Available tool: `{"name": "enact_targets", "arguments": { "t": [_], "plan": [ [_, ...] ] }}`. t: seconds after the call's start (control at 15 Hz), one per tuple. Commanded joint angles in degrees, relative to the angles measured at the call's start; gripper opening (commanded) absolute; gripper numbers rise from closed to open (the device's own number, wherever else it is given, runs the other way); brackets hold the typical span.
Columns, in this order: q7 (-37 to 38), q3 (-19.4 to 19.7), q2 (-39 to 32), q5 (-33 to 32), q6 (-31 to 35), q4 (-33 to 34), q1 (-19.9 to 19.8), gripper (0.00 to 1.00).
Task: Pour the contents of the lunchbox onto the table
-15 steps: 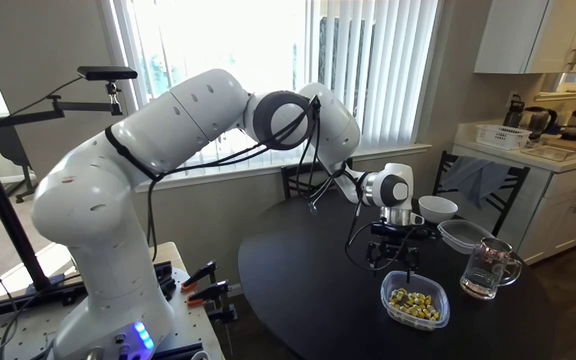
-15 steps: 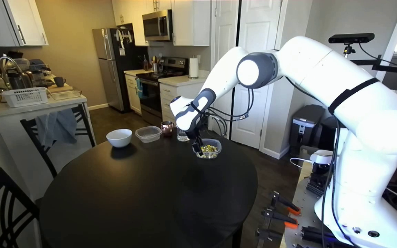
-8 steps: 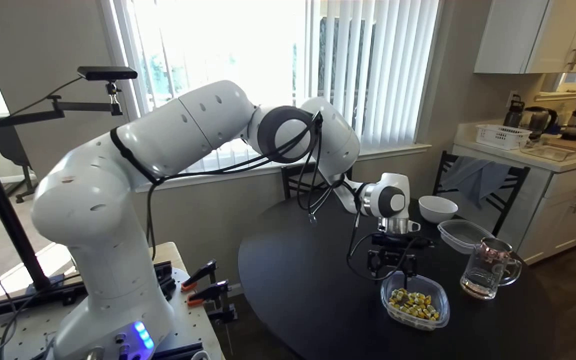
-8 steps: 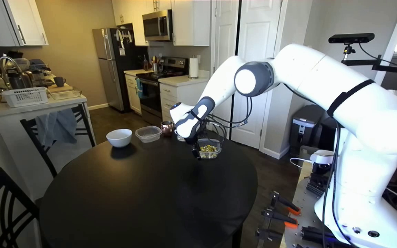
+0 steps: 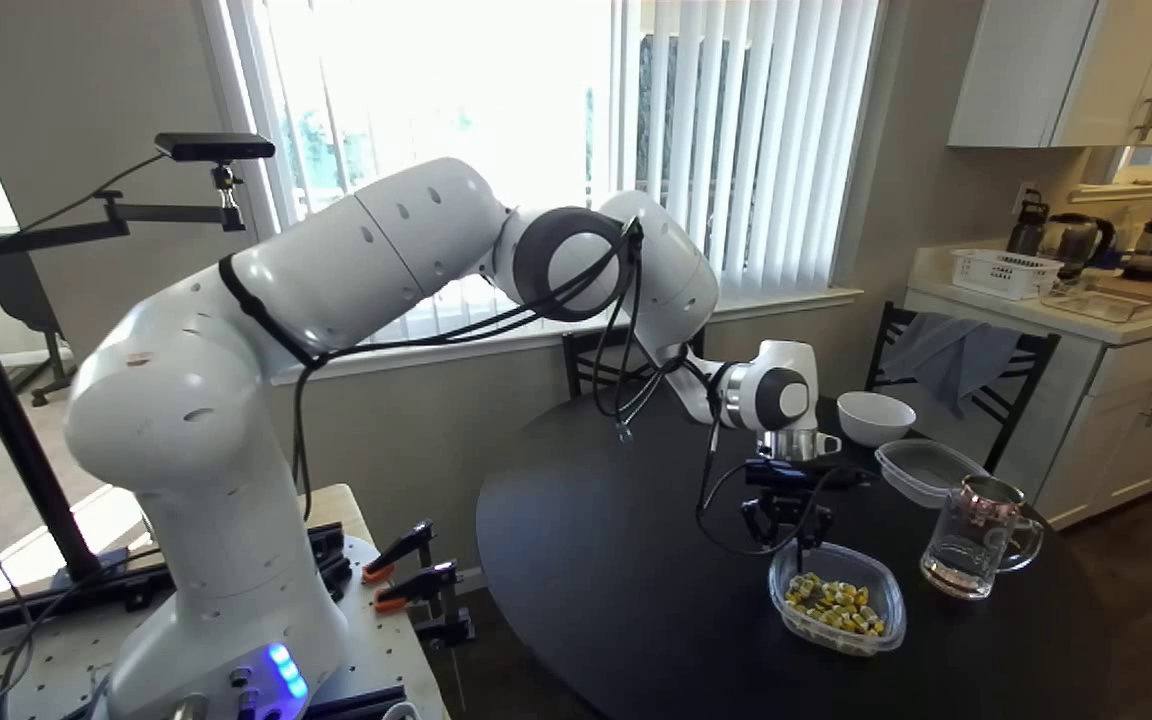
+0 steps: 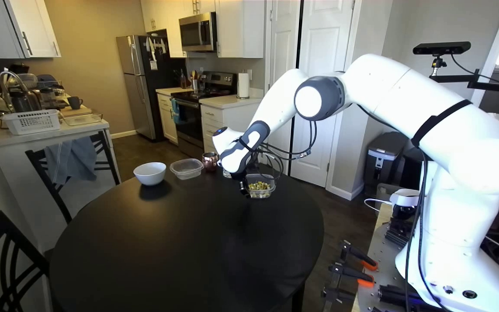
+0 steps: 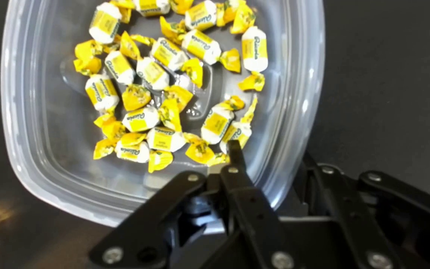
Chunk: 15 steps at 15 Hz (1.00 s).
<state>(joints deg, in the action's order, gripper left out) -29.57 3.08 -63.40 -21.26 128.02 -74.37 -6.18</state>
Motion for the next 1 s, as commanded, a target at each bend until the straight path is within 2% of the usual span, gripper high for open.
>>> {"name": "enact_targets", "arguments": {
  "t": [0.0,0.07,0.2,0.4,0.6,0.93],
  "plan": [
    [0.8,1.3,4.3,-1.7,1.5,-5.9,1.4,0.07],
    [0.8,1.4,5.1,-2.0,1.8,-6.9,1.5,0.02],
    [1.4,1.7,6.1,-2.8,2.3,-8.1,2.1,0.00],
    [1.7,1.1,7.6,-2.6,3.4,-9.8,2.0,0.02],
    [-0.5,-1.2,9.9,-1.3,3.7,-12.4,1.3,0.02],
    [-0.3,-5.4,14.9,-0.6,13.8,-19.5,1.7,0.02]
  ]
}}
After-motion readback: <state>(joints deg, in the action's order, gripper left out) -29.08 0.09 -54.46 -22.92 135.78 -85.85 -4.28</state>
